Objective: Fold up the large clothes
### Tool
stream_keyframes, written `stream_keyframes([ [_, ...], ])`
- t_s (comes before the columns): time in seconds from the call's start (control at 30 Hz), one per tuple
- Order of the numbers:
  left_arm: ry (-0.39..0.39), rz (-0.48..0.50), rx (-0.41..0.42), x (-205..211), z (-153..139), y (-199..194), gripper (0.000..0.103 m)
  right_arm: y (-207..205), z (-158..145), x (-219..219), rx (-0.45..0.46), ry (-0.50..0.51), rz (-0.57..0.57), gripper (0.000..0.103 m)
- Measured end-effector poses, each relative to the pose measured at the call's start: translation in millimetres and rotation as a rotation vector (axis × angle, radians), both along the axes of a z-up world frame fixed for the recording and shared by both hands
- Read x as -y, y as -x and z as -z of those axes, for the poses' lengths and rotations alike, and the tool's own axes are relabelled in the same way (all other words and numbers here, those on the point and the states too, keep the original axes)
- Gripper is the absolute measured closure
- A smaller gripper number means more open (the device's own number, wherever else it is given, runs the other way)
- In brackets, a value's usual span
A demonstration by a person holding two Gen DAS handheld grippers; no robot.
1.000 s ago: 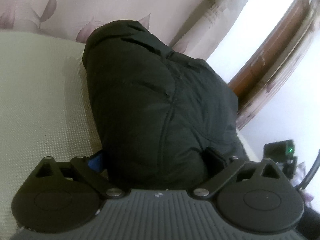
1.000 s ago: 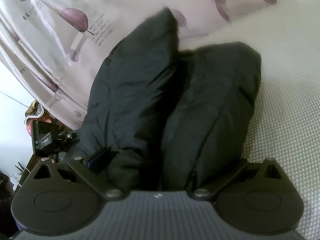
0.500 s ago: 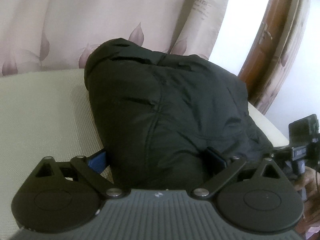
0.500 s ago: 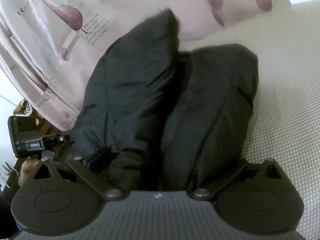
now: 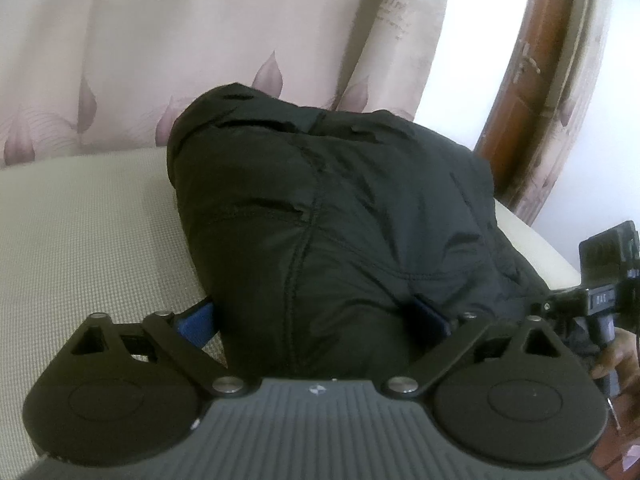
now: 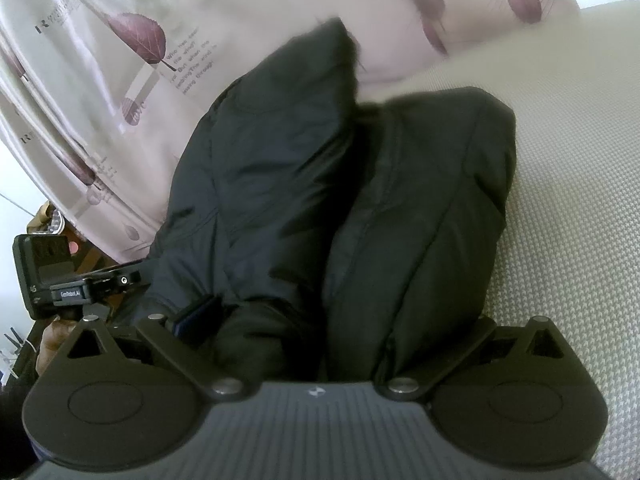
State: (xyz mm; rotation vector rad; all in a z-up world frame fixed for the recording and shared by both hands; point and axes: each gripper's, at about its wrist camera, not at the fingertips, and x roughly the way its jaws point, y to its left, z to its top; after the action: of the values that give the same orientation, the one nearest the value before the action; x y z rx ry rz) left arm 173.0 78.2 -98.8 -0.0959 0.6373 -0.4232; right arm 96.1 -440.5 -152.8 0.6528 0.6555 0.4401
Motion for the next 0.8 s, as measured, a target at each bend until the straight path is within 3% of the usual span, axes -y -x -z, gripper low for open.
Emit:
stream_keyframes([
  [0.17, 0.019, -0.011, 0.033, -5, 0, 9, 0.025, 3, -2, -2, 0.021, 0.004, -0.005, 0.006],
  [0.33, 0.009, -0.019, 0.032, -6, -3, 14, 0.027, 4, -5, -7, 0.035, 0.008, -0.018, 0.009],
  [0.43, 0.005, -0.019, 0.019, -6, -5, 11, 0.021, 1, -2, -5, 0.022, -0.005, -0.018, 0.009],
  [0.57, -0.043, -0.035, 0.060, -4, -12, 12, 0.000, -7, 2, 6, -0.016, -0.040, -0.014, 0.002],
  [0.63, -0.071, -0.017, 0.091, -3, -14, 12, 0.000, -8, 4, 10, -0.024, -0.068, -0.018, 0.001],
  [0.7, -0.024, -0.006, 0.073, -11, -14, 5, 0.000, -9, 4, 11, -0.024, -0.072, -0.018, 0.000],
  [0.8, 0.200, -0.008, 0.007, -44, -6, -12, 0.000, -11, 4, 12, -0.034, -0.082, -0.026, 0.000],
])
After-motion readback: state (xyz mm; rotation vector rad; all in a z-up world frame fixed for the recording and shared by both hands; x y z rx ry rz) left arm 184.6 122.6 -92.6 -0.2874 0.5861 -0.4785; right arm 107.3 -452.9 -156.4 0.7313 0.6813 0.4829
